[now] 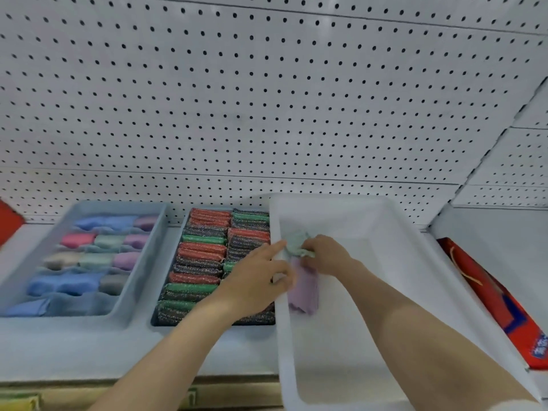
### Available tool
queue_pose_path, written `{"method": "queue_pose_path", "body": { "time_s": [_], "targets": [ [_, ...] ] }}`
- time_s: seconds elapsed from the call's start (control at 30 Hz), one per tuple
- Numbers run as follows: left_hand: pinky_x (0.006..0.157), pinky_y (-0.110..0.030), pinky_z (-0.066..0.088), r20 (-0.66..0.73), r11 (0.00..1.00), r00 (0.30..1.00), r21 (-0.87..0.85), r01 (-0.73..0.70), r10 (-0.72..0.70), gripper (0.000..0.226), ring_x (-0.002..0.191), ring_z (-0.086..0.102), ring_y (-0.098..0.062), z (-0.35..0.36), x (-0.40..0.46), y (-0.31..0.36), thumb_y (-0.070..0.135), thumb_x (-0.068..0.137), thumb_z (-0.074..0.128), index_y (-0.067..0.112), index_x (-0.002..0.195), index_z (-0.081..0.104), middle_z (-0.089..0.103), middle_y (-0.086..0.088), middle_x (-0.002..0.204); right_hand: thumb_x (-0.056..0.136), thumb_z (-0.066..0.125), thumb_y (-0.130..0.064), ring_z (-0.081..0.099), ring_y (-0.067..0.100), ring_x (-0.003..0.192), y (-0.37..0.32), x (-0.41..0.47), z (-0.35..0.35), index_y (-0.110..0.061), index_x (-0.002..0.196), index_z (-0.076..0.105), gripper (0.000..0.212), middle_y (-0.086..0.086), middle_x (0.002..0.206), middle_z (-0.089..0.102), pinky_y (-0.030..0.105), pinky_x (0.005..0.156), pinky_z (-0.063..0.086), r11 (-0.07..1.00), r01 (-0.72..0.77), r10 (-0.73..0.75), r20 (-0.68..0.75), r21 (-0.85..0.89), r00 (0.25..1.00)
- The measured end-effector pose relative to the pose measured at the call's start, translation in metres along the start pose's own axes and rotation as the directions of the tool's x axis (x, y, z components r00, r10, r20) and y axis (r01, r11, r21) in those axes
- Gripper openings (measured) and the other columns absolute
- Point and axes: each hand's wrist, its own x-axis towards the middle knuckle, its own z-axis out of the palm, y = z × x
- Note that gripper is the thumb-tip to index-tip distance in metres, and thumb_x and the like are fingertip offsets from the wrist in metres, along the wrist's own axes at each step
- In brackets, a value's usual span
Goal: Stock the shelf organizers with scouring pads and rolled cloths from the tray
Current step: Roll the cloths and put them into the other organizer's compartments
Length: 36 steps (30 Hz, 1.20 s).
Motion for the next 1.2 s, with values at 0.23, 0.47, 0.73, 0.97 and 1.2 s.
{"method": "queue_pose_path", "body": {
  "time_s": [0.23, 0.47, 0.73, 0.97, 1.2],
  "targets": [
    [0.122, -0.043, 0.004, 0.110, 0.994, 0.992, 0.095, 0.051, -0.062, 0.029, 0.152, -0.003, -0.014, -0.017, 0.004, 0.011, 0.049, 0.097, 0.052, 0.045, 0.125, 0.060, 0.013, 0.016, 0.163, 0.094, 0.059, -0.021, 0.059, 0.013, 0.064, 0.005, -0.027, -0.065, -0.015, 0.073, 0.059, 0.022, -0.004, 0.070, 0.052, 0.021, 0.061, 0.056, 0.905, 0.037, 0.014, -0.118, 0.424, 0.993],
    [0.108, -0.027, 0.032, -0.230, 0.972, 0.972, -0.235, -0.011, -0.045, 0.068, 0.138, 0.039, -0.007, -0.073, 0.028, 0.045, 0.044, 0.089, 0.068, 0.035, 0.149, 0.036, 0.043, 0.017, 0.149, 0.083, 0.070, -0.011, 0.060, 0.016, 0.055, -0.039, -0.070, -0.151, -0.012, 0.100, 0.063, 0.019, 0.005, 0.084, 0.069, 0.028, 0.065, 0.050, 0.823, 0.176, -0.102, -0.165, 0.539, 0.981],
    [0.091, -0.038, 0.056, -0.334, 0.891, 0.942, -0.417, -0.181, 0.034, 0.062, 0.095, 0.070, -0.020, -0.147, 0.029, 0.064, 0.018, 0.074, 0.085, 0.027, 0.129, 0.058, 0.070, -0.008, 0.104, 0.088, 0.074, -0.025, 0.049, 0.019, 0.066, -0.111, -0.103, -0.201, -0.004, 0.096, 0.070, 0.023, 0.004, 0.072, 0.057, 0.024, 0.056, 0.046, 0.625, 0.437, -0.356, -0.262, 0.647, 0.897],
    [0.087, -0.036, 0.059, -0.261, 0.827, 0.954, -0.497, -0.264, 0.148, 0.050, 0.099, 0.070, -0.022, -0.189, -0.004, 0.049, 0.015, 0.077, 0.084, 0.023, 0.122, 0.063, 0.072, -0.004, 0.108, 0.094, 0.066, -0.027, 0.050, 0.021, 0.064, -0.158, -0.100, -0.204, -0.005, 0.102, 0.060, 0.025, 0.004, 0.074, 0.060, 0.025, 0.053, 0.044, 0.533, 0.470, -0.328, -0.340, 0.704, 0.882],
    [0.071, -0.026, 0.057, -0.409, 0.799, 0.912, -0.535, -0.275, 0.040, 0.021, 0.085, 0.073, -0.021, -0.220, -0.025, 0.039, 0.009, 0.083, 0.077, 0.013, 0.102, 0.070, 0.075, -0.009, 0.095, 0.093, 0.067, -0.032, 0.050, 0.012, 0.058, -0.202, -0.092, -0.201, -0.007, 0.105, 0.059, 0.029, 0.000, 0.070, 0.058, 0.023, 0.052, 0.042, 0.477, 0.528, -0.330, -0.414, 0.703, 0.848]
  ]
}}
